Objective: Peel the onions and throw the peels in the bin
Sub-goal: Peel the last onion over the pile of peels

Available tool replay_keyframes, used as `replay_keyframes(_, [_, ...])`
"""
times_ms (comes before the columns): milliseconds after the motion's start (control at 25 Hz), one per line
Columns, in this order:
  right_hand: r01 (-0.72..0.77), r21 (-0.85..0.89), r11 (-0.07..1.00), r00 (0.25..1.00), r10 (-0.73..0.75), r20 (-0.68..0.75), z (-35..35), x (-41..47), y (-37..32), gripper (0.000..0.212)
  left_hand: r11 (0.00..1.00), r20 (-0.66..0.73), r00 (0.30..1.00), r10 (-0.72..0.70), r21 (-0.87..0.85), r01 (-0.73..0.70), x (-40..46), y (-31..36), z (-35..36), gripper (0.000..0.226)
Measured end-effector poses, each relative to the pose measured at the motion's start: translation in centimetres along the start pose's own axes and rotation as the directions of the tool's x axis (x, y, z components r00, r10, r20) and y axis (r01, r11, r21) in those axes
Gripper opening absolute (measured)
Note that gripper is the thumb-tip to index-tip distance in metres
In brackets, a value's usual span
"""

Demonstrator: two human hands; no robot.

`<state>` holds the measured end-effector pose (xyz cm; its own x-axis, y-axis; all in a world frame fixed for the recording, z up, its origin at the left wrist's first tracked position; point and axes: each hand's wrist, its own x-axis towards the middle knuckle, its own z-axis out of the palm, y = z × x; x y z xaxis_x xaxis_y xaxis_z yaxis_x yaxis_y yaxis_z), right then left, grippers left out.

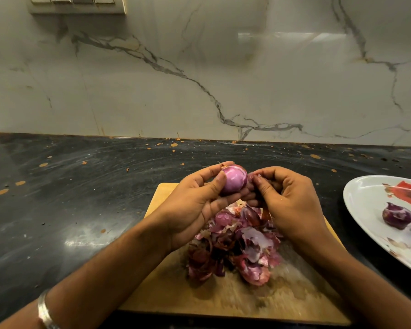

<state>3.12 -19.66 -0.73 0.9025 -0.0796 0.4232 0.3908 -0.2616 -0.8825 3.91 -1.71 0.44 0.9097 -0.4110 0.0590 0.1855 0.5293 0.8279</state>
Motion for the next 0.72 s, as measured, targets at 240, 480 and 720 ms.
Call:
replay_keyframes(240, [0.083,-0.289,0.954,0.996,-0.076,0.036,-0.1,-0.67,-0.1,0.02,0.998,-0.089,0.996,0.01,0.065,-0.004,0.35,-0.01,-0.43,0.037])
replay_keyframes(480, [0.031,-0.135,0.99,0.998,-0.023,0.066,0.23,-0.78,-0.72,0.029,0.987,-0.105,0.994,0.028,0.161,-0.011,0.3,-0.42,-0.34,0.045])
replay_keyframes(720, [-0.002,-0.05,0.999,0.998,0.005,0.06,-0.28,-0.37,-0.69,0.009,0.992,-0.078,0.997,0.014,0.125,-0.004,0.36,-0.66,-0.33,0.041])
